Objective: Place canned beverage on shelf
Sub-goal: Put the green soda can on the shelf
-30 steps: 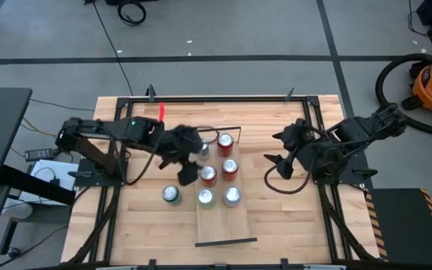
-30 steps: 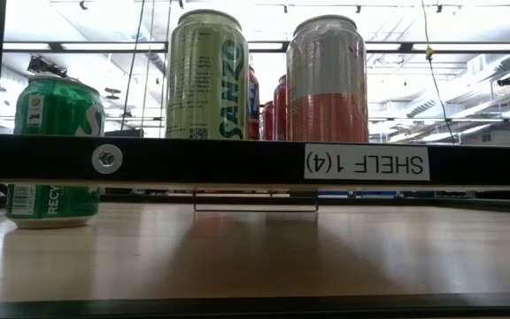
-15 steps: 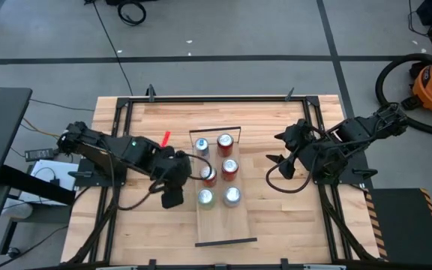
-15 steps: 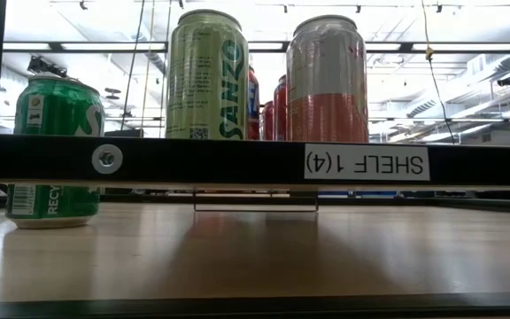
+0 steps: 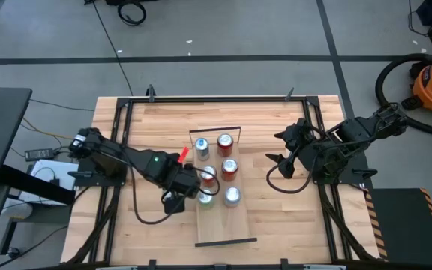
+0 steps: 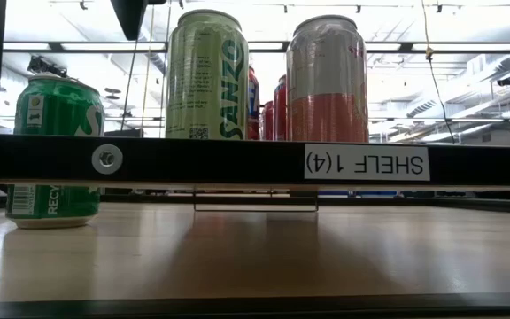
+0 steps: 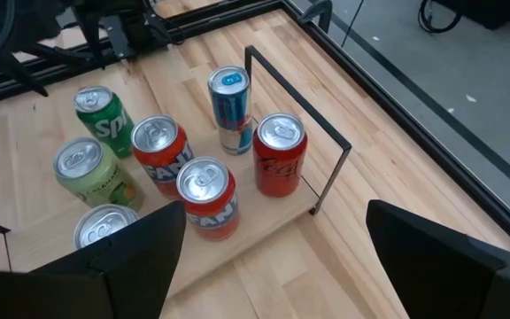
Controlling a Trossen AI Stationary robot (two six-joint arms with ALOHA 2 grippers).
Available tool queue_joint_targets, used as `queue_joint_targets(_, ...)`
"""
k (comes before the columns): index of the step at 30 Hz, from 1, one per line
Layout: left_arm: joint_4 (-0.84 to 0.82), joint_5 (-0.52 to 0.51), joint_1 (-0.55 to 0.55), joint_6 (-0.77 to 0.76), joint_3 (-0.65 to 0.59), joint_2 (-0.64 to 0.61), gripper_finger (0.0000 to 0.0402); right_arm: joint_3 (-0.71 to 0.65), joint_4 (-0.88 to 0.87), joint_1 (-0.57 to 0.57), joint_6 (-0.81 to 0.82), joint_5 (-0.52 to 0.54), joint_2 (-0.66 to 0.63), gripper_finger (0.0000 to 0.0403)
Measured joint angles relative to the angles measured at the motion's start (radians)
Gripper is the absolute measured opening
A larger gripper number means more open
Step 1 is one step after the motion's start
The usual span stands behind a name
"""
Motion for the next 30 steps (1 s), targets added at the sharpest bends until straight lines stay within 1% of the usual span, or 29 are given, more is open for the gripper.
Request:
queue_joint_targets(3,0.005,0.005,-0.006,0.045,-0.001,0.017,0.0358,0.0,0.0,0.0,0.001,0.0,0.0,0.0362)
queue_joint_targets(5,0.026,0.004,-0.005,0.046,-0.023,0.016,0.0359,0.0,0.0,0.0,0.003,0.001,0.0,0.0362)
queue_joint_targets(9,0.053,0.0,0.002,0.011,-0.14,-0.029,0.036,0.0,0.0,0.0,0.004,0.003,0.0,0.0362)
queue_joint_targets(12,0.117,0.021,0.001,-0.018,-0.228,-0.073,0.036,0.0,0.0,0.0,0.005,0.004,0.0,0.0362)
queue_joint_targets(15,0.196,0.036,-0.004,-0.035,-0.28,-0.092,0.036,0.0,0.0,0.0,0.005,0.003,0.0,0.0362)
queue_joint_targets(19,0.259,0.036,-0.006,-0.08,-0.32,-0.106,0.036,0.0,0.0,0.0,0.01,0.003,0.0,0.0362)
queue_joint_targets(25,0.266,-0.008,-0.006,-0.143,-0.382,-0.105,0.036,0.0,0.001,0.0,0.013,0.002,0.0,0.0362)
queue_joint_targets(27,0.274,0.013,-0.006,-0.15,-0.398,-0.105,0.036,0.0,0.0,0.0,0.019,0.002,0.0,0.0362)
queue_joint_targets(30,0.33,0.053,-0.014,-0.13,-0.431,-0.105,0.036,0.0,0.0,0.0,0.02,0.002,0.0,0.0362)
